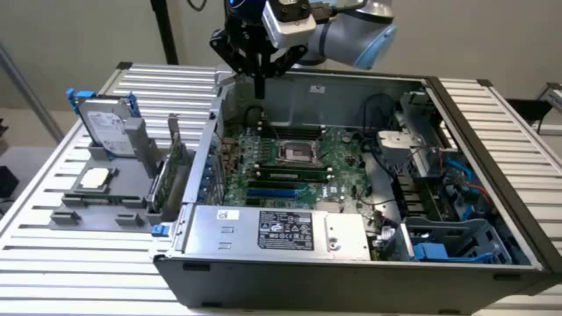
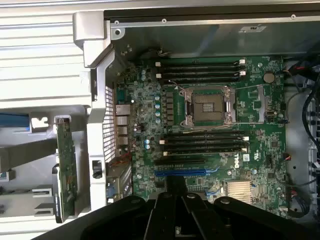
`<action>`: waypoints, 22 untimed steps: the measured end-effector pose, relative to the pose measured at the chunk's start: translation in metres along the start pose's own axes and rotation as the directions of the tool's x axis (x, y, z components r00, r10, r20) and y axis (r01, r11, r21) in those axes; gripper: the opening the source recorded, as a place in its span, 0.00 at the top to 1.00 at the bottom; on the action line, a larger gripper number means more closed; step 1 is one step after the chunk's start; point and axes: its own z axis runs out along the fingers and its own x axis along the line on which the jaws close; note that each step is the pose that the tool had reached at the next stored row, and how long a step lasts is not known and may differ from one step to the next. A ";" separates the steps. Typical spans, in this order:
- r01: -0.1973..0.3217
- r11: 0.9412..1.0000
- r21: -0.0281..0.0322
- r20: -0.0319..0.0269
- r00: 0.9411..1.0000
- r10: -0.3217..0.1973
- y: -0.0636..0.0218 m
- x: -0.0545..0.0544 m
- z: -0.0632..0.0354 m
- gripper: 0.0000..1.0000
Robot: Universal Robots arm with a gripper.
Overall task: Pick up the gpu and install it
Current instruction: 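Reach for the gpu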
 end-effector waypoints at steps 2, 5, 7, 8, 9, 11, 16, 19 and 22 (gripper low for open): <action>0.000 1.000 -0.001 0.000 1.000 0.000 0.0000 0.000 0.0000 0.89; 0.000 1.000 -0.001 0.000 1.000 0.000 0.0000 0.000 0.0000 0.89; 0.000 1.000 -0.001 0.000 1.000 0.000 0.0000 0.000 0.0000 0.89; 0.000 1.000 -0.001 0.000 1.000 0.000 0.0000 0.000 0.0000 0.89; 0.000 1.000 -0.002 0.000 1.000 0.000 0.0000 0.000 0.0000 0.89; 0.000 1.000 -0.002 0.000 1.000 0.000 0.0000 0.000 0.0000 0.89; 0.000 1.000 -0.002 0.000 1.000 0.000 0.0000 0.000 0.0000 0.89; 0.000 1.000 -0.002 0.000 1.000 0.000 -0.0001 0.000 0.0000 0.89; 0.000 1.000 -0.002 0.000 1.000 0.000 -0.0029 0.006 -0.0002 0.89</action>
